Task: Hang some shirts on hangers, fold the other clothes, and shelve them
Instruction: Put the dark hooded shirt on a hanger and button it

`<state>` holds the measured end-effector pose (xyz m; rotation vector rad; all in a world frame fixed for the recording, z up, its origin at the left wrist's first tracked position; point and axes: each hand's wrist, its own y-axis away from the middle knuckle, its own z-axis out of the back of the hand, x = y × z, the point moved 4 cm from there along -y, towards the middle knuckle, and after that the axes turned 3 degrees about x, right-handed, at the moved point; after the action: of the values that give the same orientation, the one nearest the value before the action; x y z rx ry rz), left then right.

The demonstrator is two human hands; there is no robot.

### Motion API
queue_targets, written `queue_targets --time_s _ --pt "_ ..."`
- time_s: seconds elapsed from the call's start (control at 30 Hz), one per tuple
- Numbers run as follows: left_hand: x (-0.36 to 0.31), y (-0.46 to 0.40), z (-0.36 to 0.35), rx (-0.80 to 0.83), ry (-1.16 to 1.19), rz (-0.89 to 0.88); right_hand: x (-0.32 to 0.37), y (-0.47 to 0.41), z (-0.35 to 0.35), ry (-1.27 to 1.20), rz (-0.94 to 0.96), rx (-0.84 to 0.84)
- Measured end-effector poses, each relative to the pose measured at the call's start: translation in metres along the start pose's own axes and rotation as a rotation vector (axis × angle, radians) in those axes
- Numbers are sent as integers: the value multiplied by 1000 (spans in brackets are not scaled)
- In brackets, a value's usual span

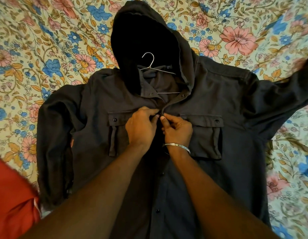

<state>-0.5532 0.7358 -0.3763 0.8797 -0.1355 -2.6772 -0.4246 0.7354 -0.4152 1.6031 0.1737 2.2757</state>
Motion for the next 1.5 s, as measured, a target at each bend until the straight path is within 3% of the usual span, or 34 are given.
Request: queue_targets --time_s 0.13,0.3,0.57,0.77,1.1,1.33,1.5 --pt "-5 -9 1 58 -122 -51 3 -1 -2 99 36 -33" --pt "-10 -19 -2 154 -232 -107 -5 3 1 0 -44 -36" --pt "0 -26 -4 288 -8 56 -5 2 3 -146 -99 -28" --pt "-5 -21 -2 216 -13 100 -8 2 2 -202 -110 -23" --pt "9 -26 -10 318 179 177 -11 4 0 -159 -36 -18" --pt "6 -31 -13 352 208 273 -7 9 1 4 157 28" --pt "6 -34 -11 382 231 316 -6 7 -3 46 148 19"
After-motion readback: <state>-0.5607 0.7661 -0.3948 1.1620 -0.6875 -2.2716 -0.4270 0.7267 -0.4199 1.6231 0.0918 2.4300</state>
